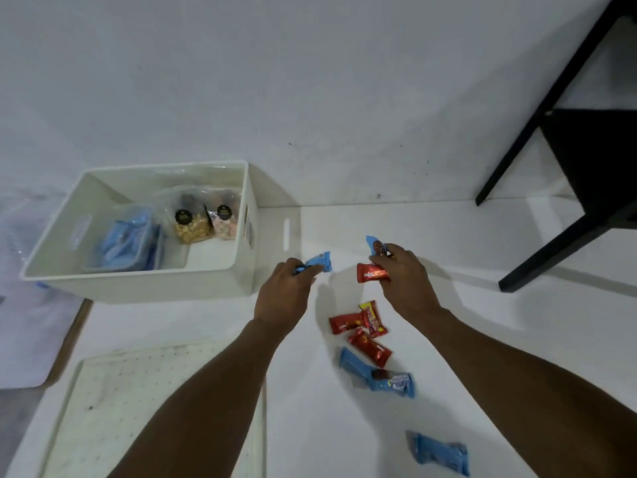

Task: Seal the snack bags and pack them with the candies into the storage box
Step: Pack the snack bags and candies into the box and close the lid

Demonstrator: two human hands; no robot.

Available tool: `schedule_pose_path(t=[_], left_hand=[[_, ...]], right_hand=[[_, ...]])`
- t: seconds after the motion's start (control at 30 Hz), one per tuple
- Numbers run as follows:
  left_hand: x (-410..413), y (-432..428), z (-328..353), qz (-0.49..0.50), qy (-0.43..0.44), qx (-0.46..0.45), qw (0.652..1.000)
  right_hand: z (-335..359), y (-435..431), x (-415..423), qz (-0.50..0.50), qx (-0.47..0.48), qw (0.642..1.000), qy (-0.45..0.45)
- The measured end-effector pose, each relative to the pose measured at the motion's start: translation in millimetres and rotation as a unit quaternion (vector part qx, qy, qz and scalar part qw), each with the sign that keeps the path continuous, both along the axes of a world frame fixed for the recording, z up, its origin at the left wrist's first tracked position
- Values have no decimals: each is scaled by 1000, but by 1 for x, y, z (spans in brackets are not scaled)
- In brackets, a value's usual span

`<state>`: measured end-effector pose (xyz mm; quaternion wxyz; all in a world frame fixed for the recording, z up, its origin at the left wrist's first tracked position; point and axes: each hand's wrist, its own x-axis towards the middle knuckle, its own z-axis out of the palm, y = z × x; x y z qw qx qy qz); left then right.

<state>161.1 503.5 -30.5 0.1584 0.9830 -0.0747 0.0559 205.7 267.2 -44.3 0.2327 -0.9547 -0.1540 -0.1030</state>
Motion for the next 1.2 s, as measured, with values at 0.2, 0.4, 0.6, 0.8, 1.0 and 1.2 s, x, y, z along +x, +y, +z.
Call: schedule_pose_path(t=[0.2,0.4,0.6,0.8,1.0,1.2], left_hand=[[23,89,81,18,-119,-11,993],[32,209,115,112,-127,-48,984],[39,273,86,144,-8,-99,985],[66,285,55,79,96,-145,982],[82,280,38,60,196,-149,967],[69,271,46,73,195,-170,963]], right_hand=[[82,102,32,30,38,998,-38],[131,245,42,101,130,986,-10],[112,332,40,86,176,968,156],[83,350,61,41,165,942,290],[67,349,74,24,79,955,285],[73,332,63,26,70,961,268]])
